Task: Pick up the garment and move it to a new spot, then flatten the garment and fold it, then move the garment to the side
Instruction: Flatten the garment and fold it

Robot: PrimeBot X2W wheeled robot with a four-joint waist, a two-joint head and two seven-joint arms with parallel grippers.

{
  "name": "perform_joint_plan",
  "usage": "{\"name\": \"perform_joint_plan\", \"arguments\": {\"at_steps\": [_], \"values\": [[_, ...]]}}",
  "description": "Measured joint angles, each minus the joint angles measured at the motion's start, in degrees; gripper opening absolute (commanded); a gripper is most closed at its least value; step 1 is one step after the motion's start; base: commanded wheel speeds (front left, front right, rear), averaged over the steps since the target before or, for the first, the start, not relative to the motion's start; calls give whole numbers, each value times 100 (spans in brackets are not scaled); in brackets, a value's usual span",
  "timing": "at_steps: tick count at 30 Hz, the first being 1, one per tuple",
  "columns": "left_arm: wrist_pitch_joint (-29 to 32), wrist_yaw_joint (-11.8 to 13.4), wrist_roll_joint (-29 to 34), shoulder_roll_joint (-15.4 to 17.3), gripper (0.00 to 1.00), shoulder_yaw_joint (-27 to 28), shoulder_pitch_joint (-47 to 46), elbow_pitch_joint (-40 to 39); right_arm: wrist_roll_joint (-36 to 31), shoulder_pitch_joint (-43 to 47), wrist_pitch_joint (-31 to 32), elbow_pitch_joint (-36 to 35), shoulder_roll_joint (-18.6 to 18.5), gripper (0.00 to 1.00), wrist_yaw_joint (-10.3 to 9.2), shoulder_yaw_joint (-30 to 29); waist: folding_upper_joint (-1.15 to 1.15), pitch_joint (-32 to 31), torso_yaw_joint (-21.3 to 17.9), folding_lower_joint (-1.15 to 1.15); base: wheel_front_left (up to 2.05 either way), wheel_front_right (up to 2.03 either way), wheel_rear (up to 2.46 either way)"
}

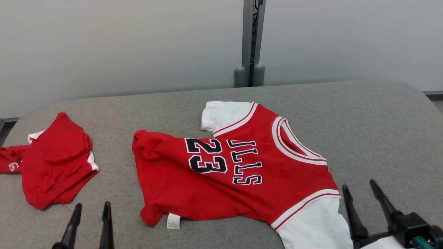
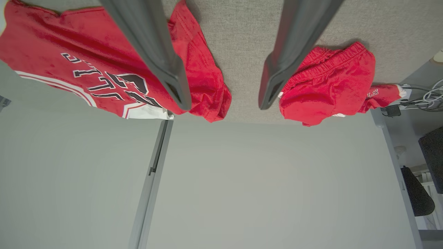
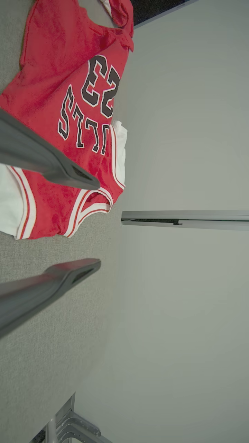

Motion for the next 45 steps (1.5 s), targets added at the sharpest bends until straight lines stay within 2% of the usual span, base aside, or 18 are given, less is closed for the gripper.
{"name": "perform_joint_plan", "arguments": {"at_steps": [3, 5, 10, 13, 17, 27, 40, 41, 42, 43, 44, 45], "values": [[0, -9, -37, -2, 100, -185, -11, 108, 2, 1, 47, 368, -77, 100, 0, 208, 0, 15, -52, 0, 0, 0, 0], [18, -15, -93, 88, 100, -497, -64, 316, -2, -25, 293, 604, -215, 100, 0, 331, 0, 32, -107, 0, 0, 0, 0], [552, -19, -515, 354, 100, -1188, -310, 671, 133, -121, 982, 881, -320, 100, 0, 576, 0, 111, -253, 0, 0, 0, 0], [942, -20, -653, 501, 100, -1380, -427, 927, 316, -73, 1461, 1103, -334, 100, 0, 803, 0, 213, -363, 0, 0, 0, 0], [1225, -20, -802, 578, 100, -1437, -473, 1039, 449, -70, 1713, 1246, -332, 100, 0, 896, 0, 362, -452, 0, 0, 0, 0], [1424, -18, -979, 835, 100, -1569, -667, 1093, 549, -304, 1730, 1460, -260, 100, 0, 1120, 0, 766, -575, 0, 0, 0, 0], [1606, 41, -944, 1107, 100, -1651, -1434, 1493, 608, -1004, 1607, 1626, -180, 100, 0, 1530, 0, 1519, -628, 0, 0, 0, 0], [1636, 27, -946, 1161, 87, -1709, -1473, 1503, 670, -1060, 1608, 1640, -168, 100, 0, 1600, 0, 1587, -634, 0, 0, 0, 0], [1679, 22, -990, 1181, 47, -1742, -1517, 1510, 751, -1112, 1611, 1661, -162, 100, -1, 1680, 0, 1649, -639, 0, 0, 0, 0], [1694, 20, -1043, 1210, 0, -1772, -1544, 1517, 821, -1161, 1607, 1668, -169, 81, -11, 1764, 0, 1699, -644, 0, 0, 0, 0], [1696, 19, -1078, 1248, 0, -1808, -1578, 1522, 937, -1194, 1560, 1669, -177, 28, -18, 1802, 0, 1735, -648, 0, 0, 0, 0], [1697, 19, -1125, 1291, 0, -1833, -1616, 1535, 1065, -1232, 1521, 1674, -188, 0, -20, 1874, 0, 1756, -651, 0, 0, 0, 0]]}}
